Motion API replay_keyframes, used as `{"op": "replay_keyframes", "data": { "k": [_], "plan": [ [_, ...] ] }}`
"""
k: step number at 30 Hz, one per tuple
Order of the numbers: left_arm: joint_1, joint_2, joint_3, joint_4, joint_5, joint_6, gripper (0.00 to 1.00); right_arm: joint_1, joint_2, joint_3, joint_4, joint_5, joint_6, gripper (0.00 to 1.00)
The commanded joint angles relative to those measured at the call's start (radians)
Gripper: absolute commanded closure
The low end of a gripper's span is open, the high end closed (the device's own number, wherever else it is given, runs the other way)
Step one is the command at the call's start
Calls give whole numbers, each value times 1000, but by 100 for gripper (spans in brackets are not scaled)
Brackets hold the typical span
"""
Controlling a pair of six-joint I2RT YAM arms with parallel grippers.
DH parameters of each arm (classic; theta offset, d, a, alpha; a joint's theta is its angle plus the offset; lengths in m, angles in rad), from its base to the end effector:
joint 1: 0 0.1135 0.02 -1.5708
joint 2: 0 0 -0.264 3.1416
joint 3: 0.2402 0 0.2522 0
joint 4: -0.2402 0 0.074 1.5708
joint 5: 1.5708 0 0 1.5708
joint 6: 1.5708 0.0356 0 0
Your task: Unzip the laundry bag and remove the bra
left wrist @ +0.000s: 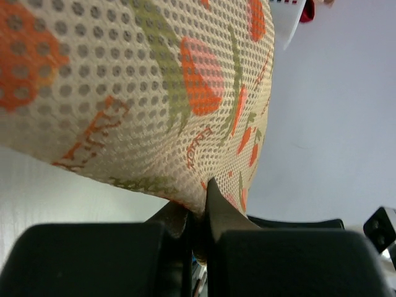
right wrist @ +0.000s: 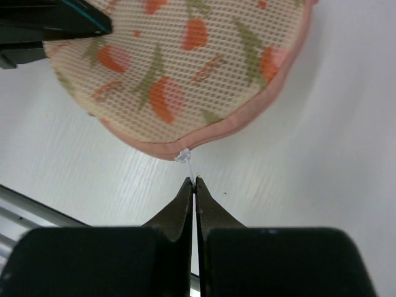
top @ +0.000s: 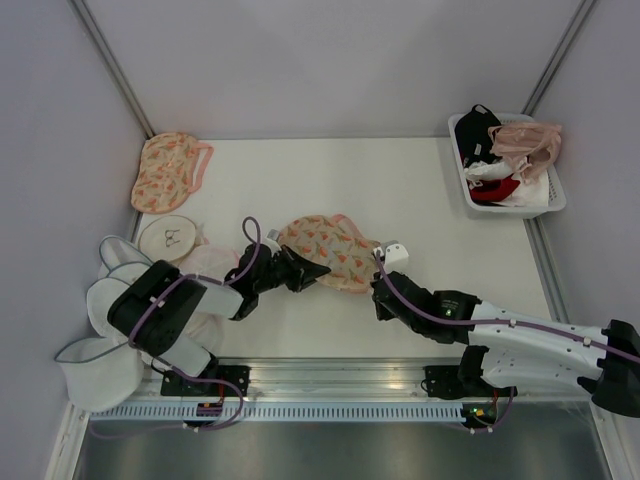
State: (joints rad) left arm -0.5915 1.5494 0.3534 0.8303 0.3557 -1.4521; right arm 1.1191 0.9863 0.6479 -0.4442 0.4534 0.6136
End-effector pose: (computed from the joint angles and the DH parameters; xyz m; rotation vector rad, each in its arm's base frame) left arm 0.2090 -0.1553 0.1331 -0.7034 2.2168 -1.5709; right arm 0.1015 0.1736 0.2342 -0.3577 2.2579 0.3811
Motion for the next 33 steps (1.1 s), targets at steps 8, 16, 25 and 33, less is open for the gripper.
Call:
{"op": "replay_keyframes", "data": {
  "k": [8, 16, 25, 33],
  "plan": [
    [87, 117, 169, 136, 590, 229, 98, -7, 69, 116, -332, 298, 153, 100],
    [82, 69, 389, -481, 758, 715, 98, -7, 54, 145, -390, 360, 170, 100],
    [82, 115, 501, -682, 428, 788, 46, -5, -8, 134, -344, 294, 133, 100],
    [81, 46, 403, -637, 183, 615, 25, -5, -12, 73, -240, 214, 121, 100]
  ]
}}
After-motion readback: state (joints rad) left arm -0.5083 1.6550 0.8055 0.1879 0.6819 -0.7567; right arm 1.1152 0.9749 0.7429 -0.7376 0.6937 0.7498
